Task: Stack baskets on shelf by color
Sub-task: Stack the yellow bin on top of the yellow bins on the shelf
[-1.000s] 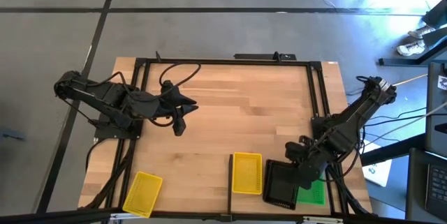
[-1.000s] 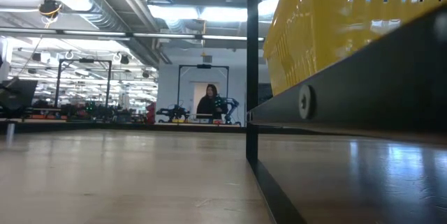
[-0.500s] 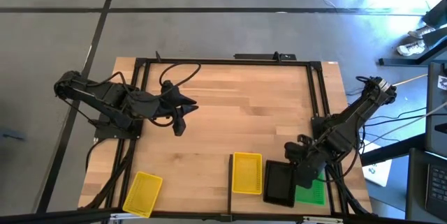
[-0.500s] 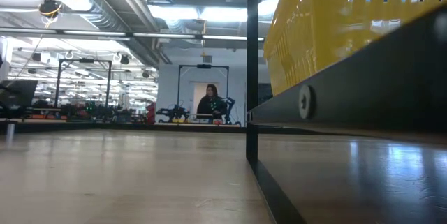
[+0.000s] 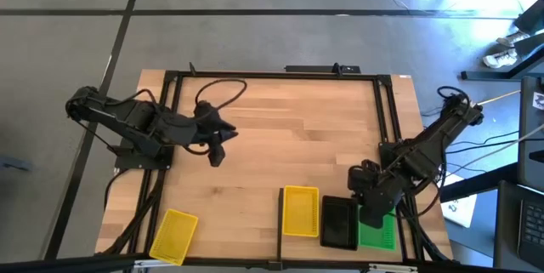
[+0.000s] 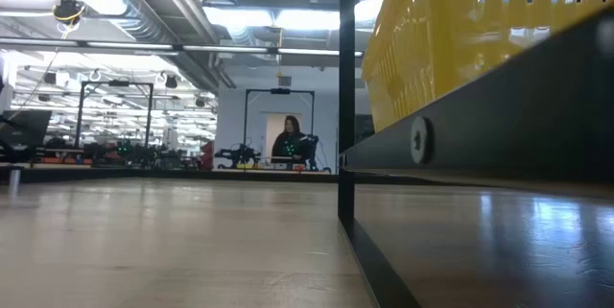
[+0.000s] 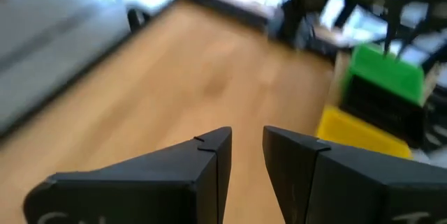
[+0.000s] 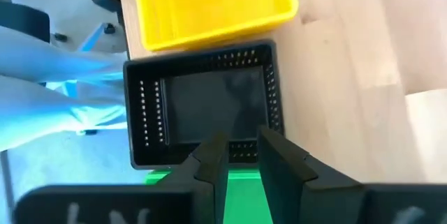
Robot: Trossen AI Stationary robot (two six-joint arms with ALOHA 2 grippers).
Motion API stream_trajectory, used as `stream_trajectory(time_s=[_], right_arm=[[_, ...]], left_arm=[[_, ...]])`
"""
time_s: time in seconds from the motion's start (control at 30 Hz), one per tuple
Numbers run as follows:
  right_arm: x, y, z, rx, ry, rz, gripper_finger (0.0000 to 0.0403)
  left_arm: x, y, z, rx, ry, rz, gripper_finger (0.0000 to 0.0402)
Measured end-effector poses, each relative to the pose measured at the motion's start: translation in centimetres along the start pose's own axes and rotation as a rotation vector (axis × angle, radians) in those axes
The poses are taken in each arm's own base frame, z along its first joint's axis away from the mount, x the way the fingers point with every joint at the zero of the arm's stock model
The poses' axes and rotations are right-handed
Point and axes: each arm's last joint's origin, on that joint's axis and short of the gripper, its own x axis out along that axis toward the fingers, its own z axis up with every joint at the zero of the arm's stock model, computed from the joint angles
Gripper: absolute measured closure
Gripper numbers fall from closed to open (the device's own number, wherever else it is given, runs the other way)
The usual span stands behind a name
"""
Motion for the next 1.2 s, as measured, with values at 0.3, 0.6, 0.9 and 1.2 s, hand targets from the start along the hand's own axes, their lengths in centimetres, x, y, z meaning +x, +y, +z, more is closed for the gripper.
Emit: stream_trajectory(time_s=[0.3, 0.6, 0.9, 1.2], right_arm=[[-4.8, 0.0, 1.6, -0.057, -0.232, -0.133, 0.0328], [-8.3, 0.4, 2.8, -0.116, -0.41, -0.154, 0.0328], [-8.7, 0.4, 3.0, -0.15, -0.432, -0.166, 0.0328], [-8.8, 0.4, 3.0, -0.192, -0.454, -0.199, 0.0328]], left_arm=[[-0.6, 0.0, -4.6, 0.019, 0.598, -0.13, 0.0327], [-2.1, -2.4, -8.0, 0.289, 0.887, -0.288, 0.0327], [-3.0, -5.9, -11.6, 0.42, 0.891, -0.357, 0.0327], [-1.9, -6.9, -18.8, 0.337, 0.927, -0.387, 0.033]])
